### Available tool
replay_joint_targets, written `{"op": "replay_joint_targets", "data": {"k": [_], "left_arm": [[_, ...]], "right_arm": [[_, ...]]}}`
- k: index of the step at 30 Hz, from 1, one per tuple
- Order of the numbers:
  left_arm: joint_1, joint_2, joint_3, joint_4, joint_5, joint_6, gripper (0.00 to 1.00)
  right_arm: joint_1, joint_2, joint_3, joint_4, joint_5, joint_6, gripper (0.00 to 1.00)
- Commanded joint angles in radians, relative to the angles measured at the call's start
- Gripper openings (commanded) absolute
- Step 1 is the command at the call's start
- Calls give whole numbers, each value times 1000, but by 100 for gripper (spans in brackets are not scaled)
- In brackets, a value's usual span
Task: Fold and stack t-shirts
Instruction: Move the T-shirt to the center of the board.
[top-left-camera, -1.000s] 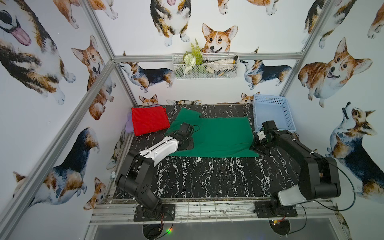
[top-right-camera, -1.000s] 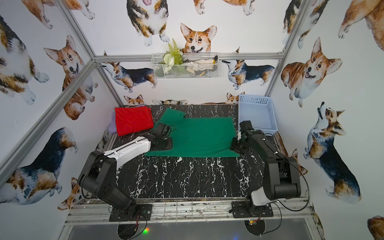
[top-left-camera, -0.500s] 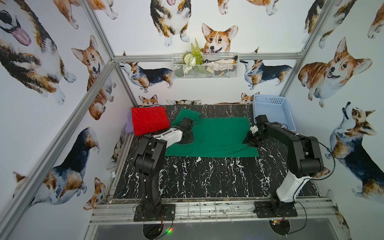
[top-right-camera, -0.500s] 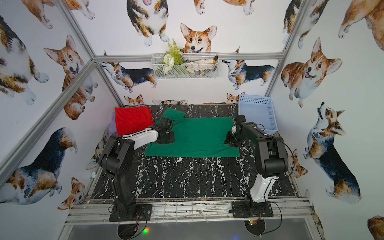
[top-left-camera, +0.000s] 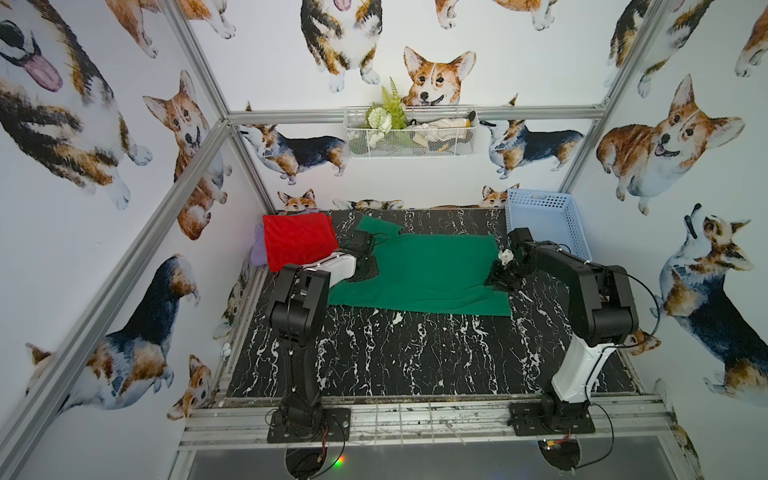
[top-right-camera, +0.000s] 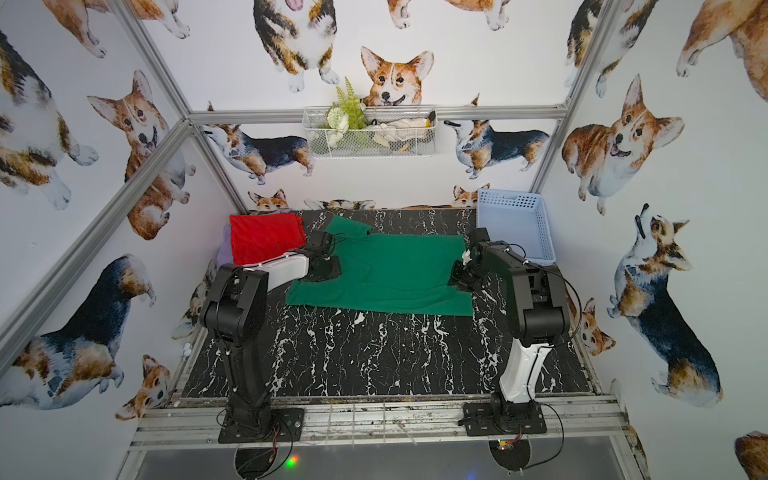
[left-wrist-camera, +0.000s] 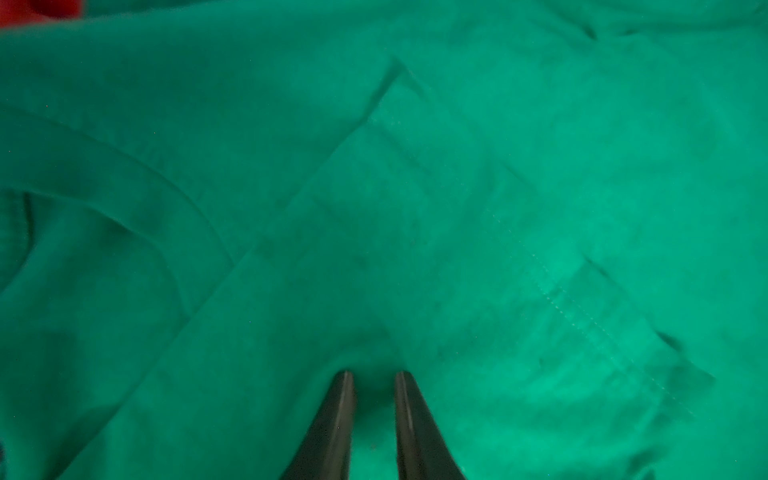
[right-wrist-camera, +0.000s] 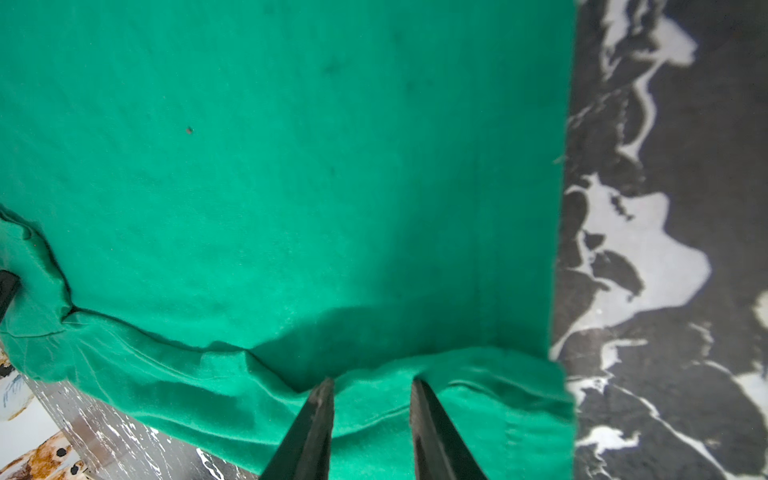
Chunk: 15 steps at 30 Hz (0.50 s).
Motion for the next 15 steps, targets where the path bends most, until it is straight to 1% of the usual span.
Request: {"op": "replay_joint_targets", "data": {"k": [1,3,4,6,8,11,15], "left_arm": [[18,23,-24,-122,-28,-12,25],[17,11,-30,-122,-18,-15,25],[17,-4,-47,-105,6,-17,25],[12,-57,-90,-63,39,-25,25],[-3,-125,-128,-33,47,-28,25],[-32,-218,-175,-25,52,-29,26],[-48,-322,-242,-15,58,-55,27]], "right_arm": [[0,6,1,-10,10,-8,37],[1,3,-8,-6,4,-7,37],[3,-2,-14,-4,3,-8,37],[12,-17,-19,-7,8,-9,37],[26,-38,-17,-16,17,-13,37],[49,-70,-17,-32,22,-15,37],[87,-111,-42,-31,27,-6,37]]}}
